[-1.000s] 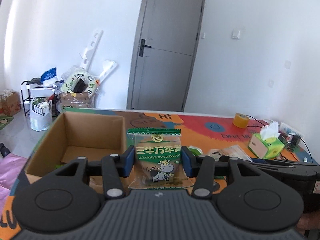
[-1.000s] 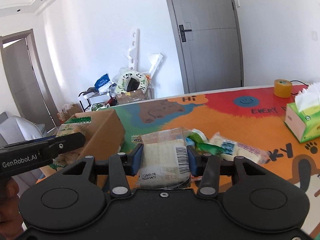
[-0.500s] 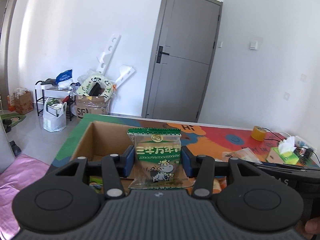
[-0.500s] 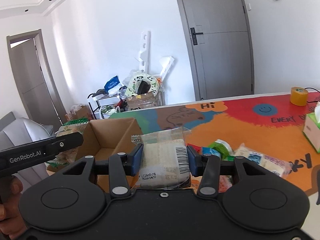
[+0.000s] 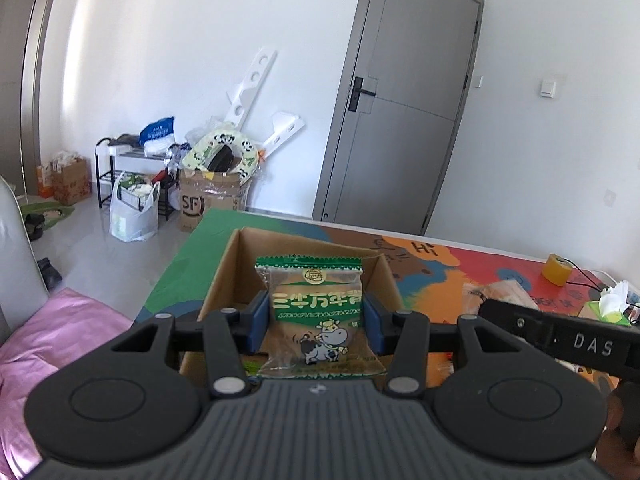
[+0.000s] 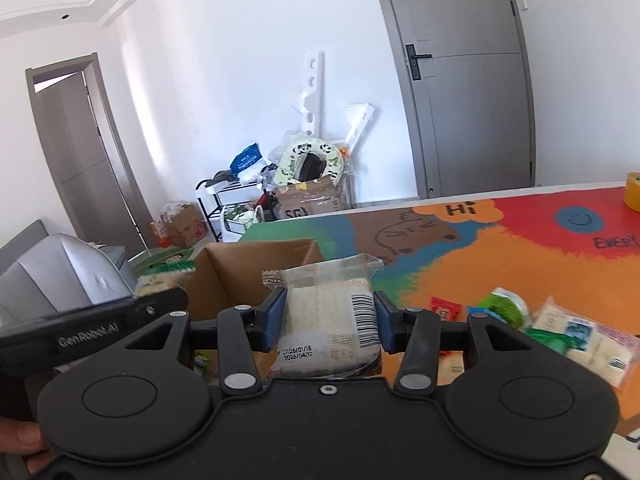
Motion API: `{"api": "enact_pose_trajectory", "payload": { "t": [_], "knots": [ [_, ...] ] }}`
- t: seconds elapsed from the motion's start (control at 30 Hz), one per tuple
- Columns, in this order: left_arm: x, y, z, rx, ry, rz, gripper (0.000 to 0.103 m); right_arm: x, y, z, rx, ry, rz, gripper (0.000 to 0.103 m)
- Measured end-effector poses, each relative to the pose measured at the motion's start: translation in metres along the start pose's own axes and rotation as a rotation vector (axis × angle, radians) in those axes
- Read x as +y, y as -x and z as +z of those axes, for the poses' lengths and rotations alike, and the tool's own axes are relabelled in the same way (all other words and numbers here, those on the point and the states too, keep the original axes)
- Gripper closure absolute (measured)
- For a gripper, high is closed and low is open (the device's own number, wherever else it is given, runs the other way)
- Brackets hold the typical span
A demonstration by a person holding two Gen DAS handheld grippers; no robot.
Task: Organize snacks
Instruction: 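Carry both packs over the box and open both tools to release them, then move both tools back toward the remaining snacks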
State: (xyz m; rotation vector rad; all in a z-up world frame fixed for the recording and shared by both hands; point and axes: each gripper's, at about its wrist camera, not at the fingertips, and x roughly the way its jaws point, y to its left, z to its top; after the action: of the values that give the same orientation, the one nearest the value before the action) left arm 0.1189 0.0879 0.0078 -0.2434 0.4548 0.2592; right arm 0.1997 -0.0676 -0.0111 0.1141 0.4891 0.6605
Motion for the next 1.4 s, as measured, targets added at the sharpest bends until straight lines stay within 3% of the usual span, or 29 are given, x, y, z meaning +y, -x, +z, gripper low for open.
{"api": "enact_pose_trajectory", "payload": {
  "t": [0.1,0.2,0.47,0.57,0.63,0.97,1.4],
  "knots": [
    [0.006,-0.002,-0.001,0.021,0.002,-0.012,0.055,0.012,-0.007,0.003,0.001,0.011,0.012,0.057],
    [0.009,0.004,-0.004,-0.004,-0.022,0.023,0.048,0.022,-0.014,0.005,0.003,0.024,0.028,0.057],
    [0.032,0.013,-0.001,0.000,0.045,0.061,0.046,0.043,-0.024,0.009,0.008,0.041,0.085,0.057],
    [0.035,0.017,0.001,-0.002,0.060,0.068,0.040,0.048,-0.023,0.009,0.004,0.049,0.120,0.054],
    [0.035,0.018,0.002,-0.004,0.065,0.074,0.034,0.048,-0.020,0.010,-0.010,0.045,0.123,0.045],
    [0.019,0.022,-0.004,0.009,0.059,0.063,0.019,0.011,0.006,-0.001,-0.011,-0.008,0.044,0.034],
    [-0.030,0.028,-0.012,0.027,-0.001,0.010,0.013,-0.047,0.050,-0.018,-0.014,-0.074,-0.051,0.027]
  ]
}}
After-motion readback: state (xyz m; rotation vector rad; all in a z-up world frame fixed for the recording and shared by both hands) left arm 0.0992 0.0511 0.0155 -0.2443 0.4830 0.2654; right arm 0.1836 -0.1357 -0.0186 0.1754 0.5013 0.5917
